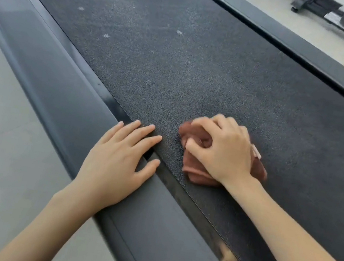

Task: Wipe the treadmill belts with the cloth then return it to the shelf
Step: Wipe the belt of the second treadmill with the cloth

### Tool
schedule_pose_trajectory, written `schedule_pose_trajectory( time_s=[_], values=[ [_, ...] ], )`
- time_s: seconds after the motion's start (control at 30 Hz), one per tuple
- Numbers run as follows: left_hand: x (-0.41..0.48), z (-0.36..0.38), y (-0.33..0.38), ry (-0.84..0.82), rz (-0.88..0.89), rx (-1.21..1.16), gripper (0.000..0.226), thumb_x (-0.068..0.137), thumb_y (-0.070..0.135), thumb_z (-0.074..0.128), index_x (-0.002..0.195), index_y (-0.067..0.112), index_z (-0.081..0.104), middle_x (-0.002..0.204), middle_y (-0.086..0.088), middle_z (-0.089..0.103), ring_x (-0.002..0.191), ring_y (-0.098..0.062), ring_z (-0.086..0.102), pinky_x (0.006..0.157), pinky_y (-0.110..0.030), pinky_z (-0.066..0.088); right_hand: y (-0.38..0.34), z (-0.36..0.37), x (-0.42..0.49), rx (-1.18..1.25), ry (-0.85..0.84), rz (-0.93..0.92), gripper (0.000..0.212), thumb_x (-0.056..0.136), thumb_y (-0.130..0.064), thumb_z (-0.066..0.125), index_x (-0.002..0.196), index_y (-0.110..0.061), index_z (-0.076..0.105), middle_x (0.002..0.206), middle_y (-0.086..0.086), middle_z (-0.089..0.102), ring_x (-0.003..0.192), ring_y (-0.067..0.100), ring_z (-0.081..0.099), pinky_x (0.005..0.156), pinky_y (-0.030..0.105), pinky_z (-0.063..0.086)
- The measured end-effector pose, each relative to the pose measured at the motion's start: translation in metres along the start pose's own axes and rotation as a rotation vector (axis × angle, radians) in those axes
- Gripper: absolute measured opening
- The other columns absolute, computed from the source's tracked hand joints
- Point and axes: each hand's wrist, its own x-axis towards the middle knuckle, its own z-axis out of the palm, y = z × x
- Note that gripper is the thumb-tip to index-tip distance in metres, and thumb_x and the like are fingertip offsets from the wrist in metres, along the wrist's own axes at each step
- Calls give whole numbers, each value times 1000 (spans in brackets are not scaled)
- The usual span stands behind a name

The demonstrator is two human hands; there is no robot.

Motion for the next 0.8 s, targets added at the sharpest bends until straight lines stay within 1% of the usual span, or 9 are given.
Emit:
schedule_pose_trajectory(
  time_s=[0.07, 0.13, 0.2, 0.27, 0.37, 0.47, 0.57, 0.67, 0.8],
  values=[
    [5, -2, -9, -3, -20, 29, 66, 81, 62, 13, 138, 40, 38, 149, 16, 30, 142, -11, 19, 117, -32, 4, -3, 8, 21, -29, -24, 11, 32, 76, -53, 52, 99, -34, 64, 92, -5, 58, 96, 21, 53, 82, 38, 37],
    [7, -4, -15, 3, -59, 39, 62, 83, 60, 18, 139, 40, 37, 150, 15, 29, 142, -12, 17, 117, -34, 1, -3, 9, 24, -30, -43, -1, 30, 78, -49, 55, 101, -33, 64, 95, -4, 58, 99, 22, 52, 84, 38, 36],
    [6, -4, -16, 2, -83, 51, 62, 83, 58, 18, 140, 40, 35, 151, 14, 28, 143, -12, 16, 117, -37, -1, -1, -1, 8, 2, -70, -38, 34, 76, -49, 51, 100, -31, 65, 94, -4, 58, 97, 22, 52, 84, 38, 37],
    [4, -2, -17, -3, -74, 66, 63, 83, 59, 14, 141, 41, 31, 152, 15, 24, 143, -10, 13, 117, -37, -4, 4, -18, -22, 65, -105, -88, 37, 71, -48, 47, 96, -29, 68, 91, -5, 59, 91, 21, 54, 82, 39, 38],
    [2, -1, -24, 5, -45, 68, 68, 81, 63, 2, 143, 43, 24, 154, 16, 18, 143, -8, 7, 116, -35, -8, 17, -39, -71, 94, -156, -175, 31, 66, -41, 54, 91, -28, 69, 89, -9, 58, 85, 18, 55, 79, 37, 38],
    [1, 0, -26, 23, -34, 62, 76, 76, 64, -7, 143, 43, 24, 154, 17, 18, 143, -7, 7, 117, -34, -7, 26, -45, -90, 104, -146, -187, 28, 64, -39, 57, 88, -29, 69, 88, -9, 57, 82, 18, 55, 77, 39, 39],
    [0, 1, -23, 35, -61, 53, 73, 80, 63, -1, 144, 38, 24, 153, 16, 20, 143, -7, 8, 117, -34, -5, 14, -34, -71, 119, -117, -188, 27, 63, -39, 56, 86, -29, 68, 84, -9, 58, 78, 18, 55, 73, 39, 41],
    [1, 1, -22, 46, -86, 56, 71, 84, 61, 11, 146, 30, 23, 154, 15, 20, 143, -6, 8, 117, -32, -6, -5, -15, -35, 117, -83, -164, 30, 65, -45, 53, 87, -30, 68, 83, -8, 59, 81, 19, 55, 75, 39, 41],
    [1, 1, -23, 42, -89, 78, 72, 83, 62, 10, 146, 30, 22, 155, 13, 16, 143, -6, 5, 114, -29, -10, -24, 11, 23, 78, -64, -122, 39, 70, -54, 50, 96, -32, 68, 88, -6, 61, 90, 19, 55, 80, 38, 39]
  ],
)
